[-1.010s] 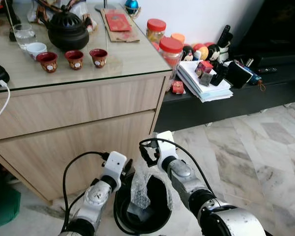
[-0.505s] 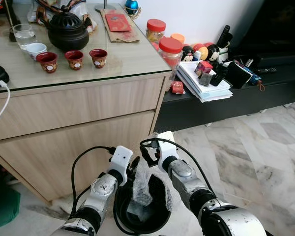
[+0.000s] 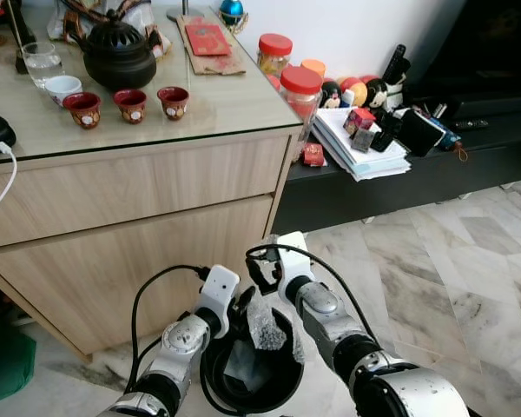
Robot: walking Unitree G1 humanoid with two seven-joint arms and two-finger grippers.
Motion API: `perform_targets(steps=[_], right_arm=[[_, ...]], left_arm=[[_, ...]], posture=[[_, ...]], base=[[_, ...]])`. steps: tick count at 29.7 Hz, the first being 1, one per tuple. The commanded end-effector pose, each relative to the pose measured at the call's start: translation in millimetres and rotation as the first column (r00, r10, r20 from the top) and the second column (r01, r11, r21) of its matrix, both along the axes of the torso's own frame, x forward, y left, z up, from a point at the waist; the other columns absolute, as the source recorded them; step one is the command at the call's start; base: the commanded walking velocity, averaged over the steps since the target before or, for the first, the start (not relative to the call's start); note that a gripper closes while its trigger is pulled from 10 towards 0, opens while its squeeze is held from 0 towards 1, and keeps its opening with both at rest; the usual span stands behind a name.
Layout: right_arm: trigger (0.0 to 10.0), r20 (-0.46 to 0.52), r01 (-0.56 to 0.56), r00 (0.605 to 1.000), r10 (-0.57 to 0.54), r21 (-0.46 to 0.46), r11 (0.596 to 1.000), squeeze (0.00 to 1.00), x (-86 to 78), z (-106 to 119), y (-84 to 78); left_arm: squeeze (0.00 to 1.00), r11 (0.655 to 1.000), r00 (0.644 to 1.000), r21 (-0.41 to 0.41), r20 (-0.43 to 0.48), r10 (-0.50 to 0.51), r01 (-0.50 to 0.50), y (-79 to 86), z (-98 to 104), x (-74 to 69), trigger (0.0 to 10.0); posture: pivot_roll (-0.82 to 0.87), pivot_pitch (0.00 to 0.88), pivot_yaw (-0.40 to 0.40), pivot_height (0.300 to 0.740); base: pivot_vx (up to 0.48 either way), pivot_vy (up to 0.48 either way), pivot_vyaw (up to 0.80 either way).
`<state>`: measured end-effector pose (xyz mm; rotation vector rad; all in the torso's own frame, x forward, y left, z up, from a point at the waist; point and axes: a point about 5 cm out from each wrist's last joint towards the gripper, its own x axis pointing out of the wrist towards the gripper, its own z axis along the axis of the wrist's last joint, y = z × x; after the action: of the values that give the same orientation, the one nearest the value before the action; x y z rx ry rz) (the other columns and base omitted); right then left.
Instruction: Picking trash to rubbish bin
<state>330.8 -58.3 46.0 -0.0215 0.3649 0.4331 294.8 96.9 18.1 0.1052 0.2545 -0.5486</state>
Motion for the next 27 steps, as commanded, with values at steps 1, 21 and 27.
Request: perform_targets(steps=[1,21,27], right_arm=[[10.0,0.017,0.02,1.0,-0.02,0.015,1.0,0.0,4.9,5.5,-4.0],[10.0,0.041,0.015,0.999,-0.017,0.037,0.999,0.0,8.5,11.7,-2.9],[10.0,0.042,0.016,0.999,-0.017,0.036,0.999,0.0,8.2,11.3,-3.5]], left_arm=[[0.0,1.0,1.0,-0.002,-0.026,-0.008,0.008,-6.6,-0.6,1.2,10.0],[0.0,0.983,0.948,-0.019,-0.267,0.172,-0.184,10.2,-39.8,-26.9,10.0],[0.0,0.983,0.954,-0.014,-0.243,0.176,-0.185,12.4,-43.3,-33.9,10.0]], posture=[[-0.03,0.106,-0.196,0.74],[-0.04,0.106,-0.2,0.74],[-0.04,0.107,-0.198,0.74]], base=[[0.0,0.0,0.0],[0.0,0.0,0.0],[0.0,0.0,0.0]])
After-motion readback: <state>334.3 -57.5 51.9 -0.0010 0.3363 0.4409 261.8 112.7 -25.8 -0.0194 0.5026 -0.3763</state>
